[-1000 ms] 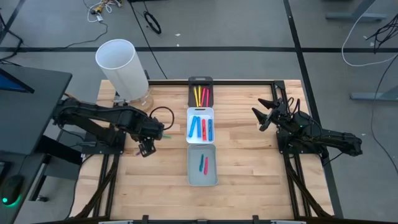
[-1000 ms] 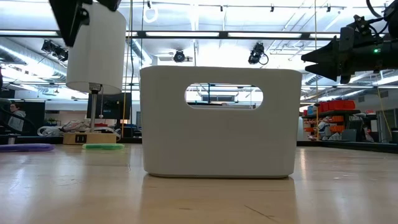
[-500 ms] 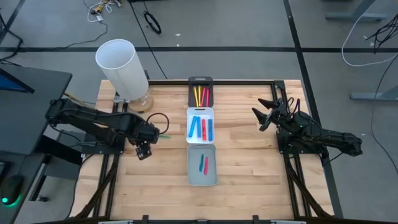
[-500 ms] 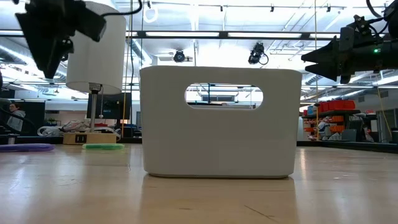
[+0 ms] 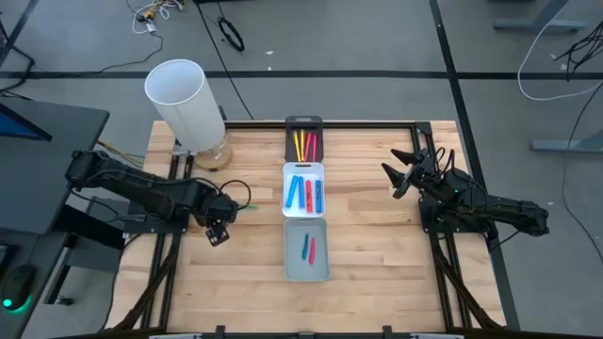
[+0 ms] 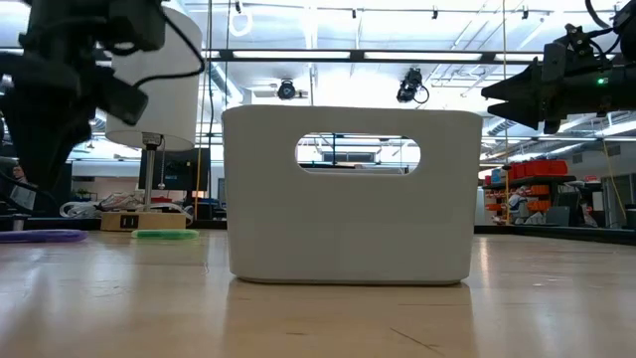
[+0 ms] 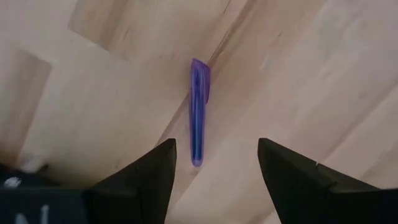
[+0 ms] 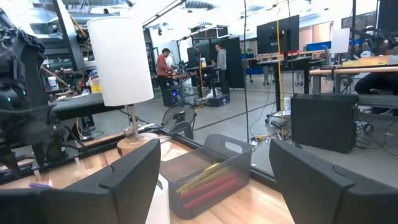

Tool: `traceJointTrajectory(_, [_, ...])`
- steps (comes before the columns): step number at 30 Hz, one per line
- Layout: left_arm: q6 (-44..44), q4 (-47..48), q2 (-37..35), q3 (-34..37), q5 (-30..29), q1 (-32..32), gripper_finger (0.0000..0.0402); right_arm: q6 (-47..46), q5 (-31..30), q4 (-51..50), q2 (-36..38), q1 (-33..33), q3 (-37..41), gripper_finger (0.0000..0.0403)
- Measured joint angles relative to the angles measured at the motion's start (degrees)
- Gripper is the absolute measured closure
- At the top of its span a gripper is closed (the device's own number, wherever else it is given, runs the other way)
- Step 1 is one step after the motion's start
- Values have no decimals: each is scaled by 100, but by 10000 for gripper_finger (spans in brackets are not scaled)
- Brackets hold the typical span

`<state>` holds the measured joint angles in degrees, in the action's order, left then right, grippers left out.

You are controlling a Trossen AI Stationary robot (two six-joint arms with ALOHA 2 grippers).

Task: Pick & Place Markers
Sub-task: Put the violet pen into the gray bin

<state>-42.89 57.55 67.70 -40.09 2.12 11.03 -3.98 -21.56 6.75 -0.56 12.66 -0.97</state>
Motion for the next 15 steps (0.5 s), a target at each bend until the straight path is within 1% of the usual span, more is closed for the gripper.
traceJointTrajectory(5, [-23,-746,0,458,93,1,170,0,0,1,0,0,0,101])
traceJointTrajectory(15, [-149,-1462,0,1027,204,1,170,0,0,1,0,-2,0,101])
